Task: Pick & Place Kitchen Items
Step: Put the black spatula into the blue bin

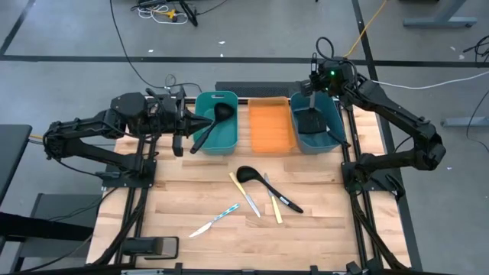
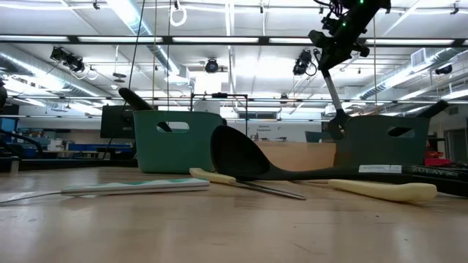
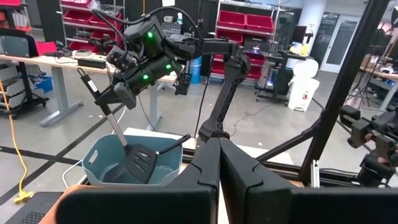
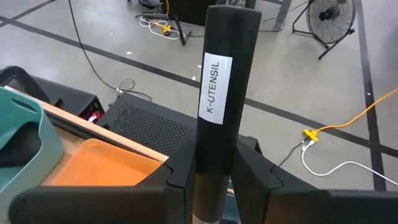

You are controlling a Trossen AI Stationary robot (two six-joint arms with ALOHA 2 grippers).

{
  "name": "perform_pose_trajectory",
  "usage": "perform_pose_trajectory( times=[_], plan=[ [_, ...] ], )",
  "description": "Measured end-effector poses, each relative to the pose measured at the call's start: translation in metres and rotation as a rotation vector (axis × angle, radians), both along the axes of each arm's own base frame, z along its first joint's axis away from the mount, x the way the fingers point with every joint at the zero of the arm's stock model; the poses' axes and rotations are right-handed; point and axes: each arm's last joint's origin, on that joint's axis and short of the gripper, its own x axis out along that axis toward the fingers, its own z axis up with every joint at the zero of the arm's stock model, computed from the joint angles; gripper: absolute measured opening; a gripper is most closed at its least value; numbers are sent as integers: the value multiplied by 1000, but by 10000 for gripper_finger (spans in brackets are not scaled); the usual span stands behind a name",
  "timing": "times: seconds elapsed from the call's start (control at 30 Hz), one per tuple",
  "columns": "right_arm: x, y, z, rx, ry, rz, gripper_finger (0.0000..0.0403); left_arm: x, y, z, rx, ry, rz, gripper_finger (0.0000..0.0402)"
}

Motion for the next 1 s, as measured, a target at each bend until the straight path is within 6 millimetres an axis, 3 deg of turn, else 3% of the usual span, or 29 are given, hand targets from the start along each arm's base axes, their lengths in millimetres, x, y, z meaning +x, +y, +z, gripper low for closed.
perform_pose_trajectory(
  times=[0.37, 0.73, 1.0],
  plan=[
    [-2, 2, 6, -22, -51, 1, 82, 0, 0, 0, -6, 0, 0, 5],
    [-20, 17, 23, -102, -44, -23, 82, 0, 0, 0, -5, 0, 0, 4],
    [-25, 19, 35, -164, -84, 217, 82, 0, 0, 0, -4, 0, 0, 5]
  ],
)
